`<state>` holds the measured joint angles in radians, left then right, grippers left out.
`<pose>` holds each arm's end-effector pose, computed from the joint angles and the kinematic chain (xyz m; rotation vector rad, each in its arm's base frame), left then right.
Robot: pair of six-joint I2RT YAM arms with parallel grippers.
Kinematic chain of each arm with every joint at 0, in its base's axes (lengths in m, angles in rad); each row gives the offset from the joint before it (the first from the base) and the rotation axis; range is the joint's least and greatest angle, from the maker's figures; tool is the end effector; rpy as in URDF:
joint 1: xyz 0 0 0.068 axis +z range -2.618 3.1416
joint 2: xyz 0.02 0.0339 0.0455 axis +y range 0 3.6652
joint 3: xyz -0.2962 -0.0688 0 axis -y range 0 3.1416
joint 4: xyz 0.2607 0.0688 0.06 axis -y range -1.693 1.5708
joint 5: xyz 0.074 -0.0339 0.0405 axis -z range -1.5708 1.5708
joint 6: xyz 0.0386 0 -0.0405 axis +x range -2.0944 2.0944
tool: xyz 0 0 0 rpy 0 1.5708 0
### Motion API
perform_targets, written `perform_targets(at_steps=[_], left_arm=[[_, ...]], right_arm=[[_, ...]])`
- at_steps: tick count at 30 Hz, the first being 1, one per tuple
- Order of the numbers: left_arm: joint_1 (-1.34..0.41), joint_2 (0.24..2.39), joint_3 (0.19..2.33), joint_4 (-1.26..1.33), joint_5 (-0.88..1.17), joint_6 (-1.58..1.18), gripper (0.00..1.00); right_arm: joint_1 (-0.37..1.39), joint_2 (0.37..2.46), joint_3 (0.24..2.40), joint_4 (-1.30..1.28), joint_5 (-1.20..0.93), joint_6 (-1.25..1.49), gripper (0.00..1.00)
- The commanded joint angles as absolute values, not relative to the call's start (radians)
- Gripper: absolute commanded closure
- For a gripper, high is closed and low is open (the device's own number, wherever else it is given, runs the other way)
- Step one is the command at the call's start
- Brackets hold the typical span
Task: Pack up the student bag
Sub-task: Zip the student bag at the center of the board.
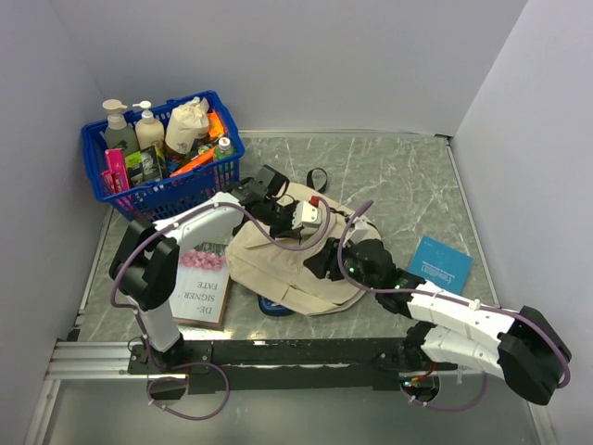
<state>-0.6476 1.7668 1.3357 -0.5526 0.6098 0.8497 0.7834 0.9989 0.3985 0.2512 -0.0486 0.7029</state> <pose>0.3042 -0.2578 0.2616 1.8154 1.6158 -0.6838 0.1506 0.1527 0.2263 -0.1181 2.0603 1.0144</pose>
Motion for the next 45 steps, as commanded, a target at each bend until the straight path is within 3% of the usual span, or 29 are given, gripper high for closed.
perform_targets(at_steps=[1,10,18,21,28,31,33,35,37,39,45], left_arm=[[-0.632,1.790,1.390,-0.563,0.667,0.784,0.99],[-0.634,1.818,1.430,-0.589,0.689,0.775,0.99],[-0.634,1.815,1.445,-0.609,0.706,0.790,0.99],[-0.634,1.816,1.445,-0.611,0.718,0.792,0.99],[-0.634,1.848,1.480,-0.610,0.739,0.767,0.99],[-0.632,1.861,1.502,-0.618,0.750,0.759,0.99],[-0.635,1.859,1.502,-0.617,0.752,0.759,0.99],[-0.634,1.855,1.500,-0.617,0.750,0.761,0.99],[-0.634,1.853,1.496,-0.620,0.753,0.764,0.99],[-0.635,1.853,1.497,-0.621,0.755,0.762,0.99],[-0.646,1.845,1.514,-0.618,0.773,0.735,0.99]], right_arm=[[0.869,1.002,0.413,0.270,0.060,0.592,0.39],[0.957,1.213,0.560,0.247,0.182,0.551,0.33],[0.963,1.373,0.707,0.115,0.290,0.572,0.41],[0.974,1.382,0.709,0.136,0.278,0.560,0.48],[1.014,1.394,0.727,0.143,0.288,0.522,0.91],[1.017,1.402,0.733,0.137,0.290,0.523,1.00],[1.020,1.401,0.733,0.129,0.291,0.523,1.00],[1.023,1.388,0.726,0.133,0.293,0.522,0.69],[1.026,1.385,0.724,0.138,0.293,0.517,0.44],[1.034,1.397,0.741,0.121,0.298,0.520,0.39],[1.063,1.459,0.759,0.107,0.362,0.525,0.40]])
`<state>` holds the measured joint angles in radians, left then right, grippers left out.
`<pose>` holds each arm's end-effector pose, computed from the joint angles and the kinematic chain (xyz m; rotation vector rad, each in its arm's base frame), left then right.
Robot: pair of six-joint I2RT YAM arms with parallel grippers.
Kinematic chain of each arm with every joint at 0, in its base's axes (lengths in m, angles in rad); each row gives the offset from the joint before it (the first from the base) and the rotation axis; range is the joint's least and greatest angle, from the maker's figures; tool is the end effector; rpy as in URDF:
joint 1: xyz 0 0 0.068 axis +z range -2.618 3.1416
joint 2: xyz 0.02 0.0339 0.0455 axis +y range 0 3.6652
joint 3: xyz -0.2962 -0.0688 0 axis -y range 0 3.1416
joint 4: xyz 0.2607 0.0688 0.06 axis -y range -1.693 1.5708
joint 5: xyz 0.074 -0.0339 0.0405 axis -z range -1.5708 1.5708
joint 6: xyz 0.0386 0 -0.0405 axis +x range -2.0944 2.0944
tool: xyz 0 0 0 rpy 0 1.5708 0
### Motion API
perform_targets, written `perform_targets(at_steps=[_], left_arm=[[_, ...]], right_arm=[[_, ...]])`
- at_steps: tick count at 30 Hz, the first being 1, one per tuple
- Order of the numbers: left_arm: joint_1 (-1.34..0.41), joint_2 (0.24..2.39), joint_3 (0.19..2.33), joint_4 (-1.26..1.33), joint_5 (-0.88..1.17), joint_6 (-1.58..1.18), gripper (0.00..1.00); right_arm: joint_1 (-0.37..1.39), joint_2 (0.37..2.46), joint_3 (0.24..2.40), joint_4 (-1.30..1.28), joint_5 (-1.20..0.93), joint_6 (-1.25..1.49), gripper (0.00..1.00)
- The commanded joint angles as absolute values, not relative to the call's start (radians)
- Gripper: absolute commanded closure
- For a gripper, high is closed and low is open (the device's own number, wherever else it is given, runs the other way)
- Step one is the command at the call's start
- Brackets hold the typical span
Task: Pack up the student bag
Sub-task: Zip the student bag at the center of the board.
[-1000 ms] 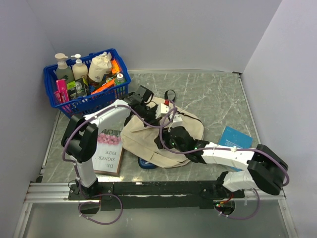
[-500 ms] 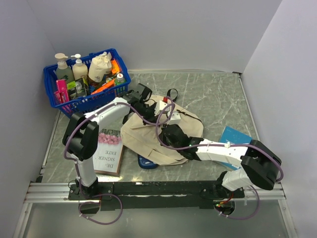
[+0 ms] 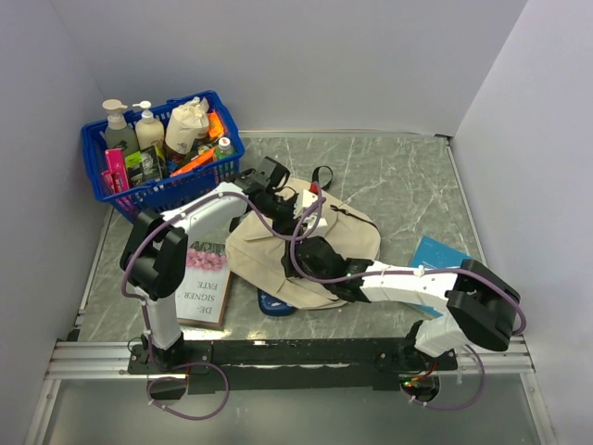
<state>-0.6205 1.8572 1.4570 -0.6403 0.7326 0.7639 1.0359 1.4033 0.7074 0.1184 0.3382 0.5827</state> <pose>0.3260 -0.2647 0.2627 1.7455 1.7089 -0.8824 0.1648 0.2530 0.2242 -0.2907 2.1508 0.5932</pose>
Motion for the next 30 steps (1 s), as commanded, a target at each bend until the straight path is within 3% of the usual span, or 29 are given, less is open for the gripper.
perform_targets(at_steps=[1,11,16,30], left_arm=[[-0.650,1.844,1.520,-0.620,0.779,0.732,0.99],[-0.653,1.835,1.471,-0.618,0.799,0.744,0.99],[-0.653,1.838,1.502,-0.630,0.810,0.735,0.99],[-0.653,1.921,1.615,-0.652,0.801,0.718,0.99]], right_arm=[[1.065,1.472,0.758,0.115,0.368,0.529,0.42],[1.065,1.563,0.762,0.157,0.384,0.509,0.73],[1.069,1.571,0.758,0.160,0.371,0.500,0.99],[1.158,1.439,0.686,0.189,0.420,0.399,1.00]])
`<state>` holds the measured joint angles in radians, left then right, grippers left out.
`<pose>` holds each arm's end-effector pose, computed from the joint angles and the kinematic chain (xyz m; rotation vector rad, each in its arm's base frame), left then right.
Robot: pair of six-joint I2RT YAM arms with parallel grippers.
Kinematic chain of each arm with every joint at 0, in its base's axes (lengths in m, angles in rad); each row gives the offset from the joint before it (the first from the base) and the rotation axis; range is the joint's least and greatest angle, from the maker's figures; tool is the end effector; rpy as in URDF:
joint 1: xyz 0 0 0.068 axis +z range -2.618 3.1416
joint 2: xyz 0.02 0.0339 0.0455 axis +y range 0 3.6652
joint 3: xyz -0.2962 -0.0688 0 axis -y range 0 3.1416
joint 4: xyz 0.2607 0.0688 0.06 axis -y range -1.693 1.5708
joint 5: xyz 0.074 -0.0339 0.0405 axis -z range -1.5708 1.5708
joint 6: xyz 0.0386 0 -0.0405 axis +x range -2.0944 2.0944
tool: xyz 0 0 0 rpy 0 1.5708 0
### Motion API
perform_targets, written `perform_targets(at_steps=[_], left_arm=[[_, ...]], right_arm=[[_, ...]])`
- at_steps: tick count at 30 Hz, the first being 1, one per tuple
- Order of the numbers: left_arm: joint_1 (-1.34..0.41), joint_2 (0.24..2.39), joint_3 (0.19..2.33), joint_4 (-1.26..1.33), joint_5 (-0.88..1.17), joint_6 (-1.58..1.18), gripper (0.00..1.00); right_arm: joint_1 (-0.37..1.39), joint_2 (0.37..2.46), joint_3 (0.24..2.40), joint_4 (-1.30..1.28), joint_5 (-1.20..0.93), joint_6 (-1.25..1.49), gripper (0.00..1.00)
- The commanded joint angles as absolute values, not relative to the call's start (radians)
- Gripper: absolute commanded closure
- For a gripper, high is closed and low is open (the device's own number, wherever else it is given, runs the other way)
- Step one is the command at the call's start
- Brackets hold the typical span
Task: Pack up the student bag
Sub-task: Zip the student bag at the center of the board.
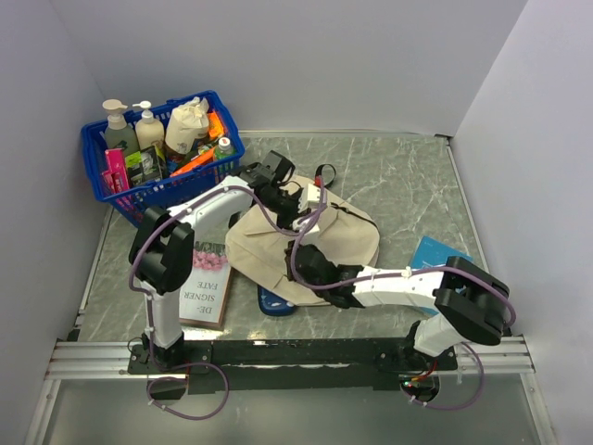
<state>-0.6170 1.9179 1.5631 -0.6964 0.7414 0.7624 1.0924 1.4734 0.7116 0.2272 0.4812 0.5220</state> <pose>0.3413 -0.2741 0.2688 1.7433 1.7182 -0.8968 0.1606 0.2709 0.2166 -0.3026 2.0544 0.4979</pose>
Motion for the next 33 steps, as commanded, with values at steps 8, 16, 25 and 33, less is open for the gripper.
perform_targets(at_steps=[8,16,25,33], left_arm=[[-0.653,1.882,1.608,-0.609,0.810,0.663,0.99],[-0.653,1.893,1.625,-0.660,0.819,0.678,0.99],[-0.663,1.855,1.611,-0.684,0.833,0.683,0.99],[-0.664,1.829,1.595,-0.696,0.864,0.666,0.99]], right_arm=[[1.158,1.384,0.589,0.213,0.460,0.437,1.00],[1.124,1.315,0.584,0.192,0.532,0.479,0.30],[1.105,1.348,0.600,0.198,0.607,0.517,0.31],[1.077,1.431,0.607,0.299,0.560,0.492,0.45]])
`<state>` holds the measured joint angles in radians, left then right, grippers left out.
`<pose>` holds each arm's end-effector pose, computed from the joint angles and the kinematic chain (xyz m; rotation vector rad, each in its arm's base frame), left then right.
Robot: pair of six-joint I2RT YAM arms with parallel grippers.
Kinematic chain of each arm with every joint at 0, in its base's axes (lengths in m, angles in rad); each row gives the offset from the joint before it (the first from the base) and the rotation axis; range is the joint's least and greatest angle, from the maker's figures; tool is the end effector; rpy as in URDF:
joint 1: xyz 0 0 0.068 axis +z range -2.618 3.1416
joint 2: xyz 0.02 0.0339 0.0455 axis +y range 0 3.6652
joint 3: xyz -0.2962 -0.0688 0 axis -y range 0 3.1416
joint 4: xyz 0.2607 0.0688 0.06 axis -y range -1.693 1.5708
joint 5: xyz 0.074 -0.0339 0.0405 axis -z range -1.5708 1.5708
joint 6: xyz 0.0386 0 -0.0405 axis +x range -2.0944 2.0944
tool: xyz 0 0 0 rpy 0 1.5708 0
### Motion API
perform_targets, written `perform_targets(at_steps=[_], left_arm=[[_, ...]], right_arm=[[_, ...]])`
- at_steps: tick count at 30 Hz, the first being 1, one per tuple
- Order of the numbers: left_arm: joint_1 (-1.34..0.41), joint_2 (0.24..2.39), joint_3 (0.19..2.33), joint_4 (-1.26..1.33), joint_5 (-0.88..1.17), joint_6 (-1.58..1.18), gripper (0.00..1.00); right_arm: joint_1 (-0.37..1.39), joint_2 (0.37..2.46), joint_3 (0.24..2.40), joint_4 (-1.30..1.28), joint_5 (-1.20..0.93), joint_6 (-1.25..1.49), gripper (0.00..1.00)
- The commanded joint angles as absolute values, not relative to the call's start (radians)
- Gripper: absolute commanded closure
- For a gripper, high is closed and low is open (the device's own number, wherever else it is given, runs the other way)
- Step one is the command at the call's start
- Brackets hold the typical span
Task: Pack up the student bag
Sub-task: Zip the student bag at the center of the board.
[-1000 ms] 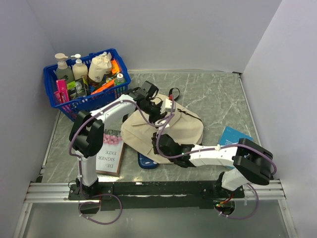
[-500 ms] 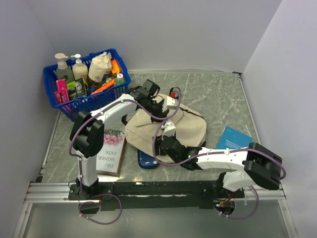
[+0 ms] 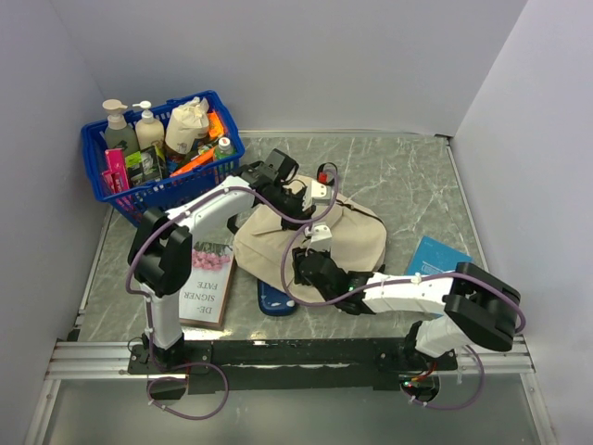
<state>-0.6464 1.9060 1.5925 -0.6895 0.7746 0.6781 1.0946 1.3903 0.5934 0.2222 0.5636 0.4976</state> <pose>0.3338 -0.2857 0.2842 1.7020 1.7181 -0.9683 0.1473 0.2407 0.2024 -0.2937 2.0490 0.3805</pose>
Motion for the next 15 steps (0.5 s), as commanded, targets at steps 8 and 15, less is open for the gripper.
perform_targets(at_steps=[8,15], left_arm=[[-0.664,1.828,1.585,-0.690,0.862,0.667,0.99],[-0.663,1.916,1.667,-0.669,0.835,0.663,0.99]], right_arm=[[1.072,1.462,0.603,0.368,0.531,0.437,0.92],[1.118,1.391,0.569,0.359,0.515,0.364,1.00]])
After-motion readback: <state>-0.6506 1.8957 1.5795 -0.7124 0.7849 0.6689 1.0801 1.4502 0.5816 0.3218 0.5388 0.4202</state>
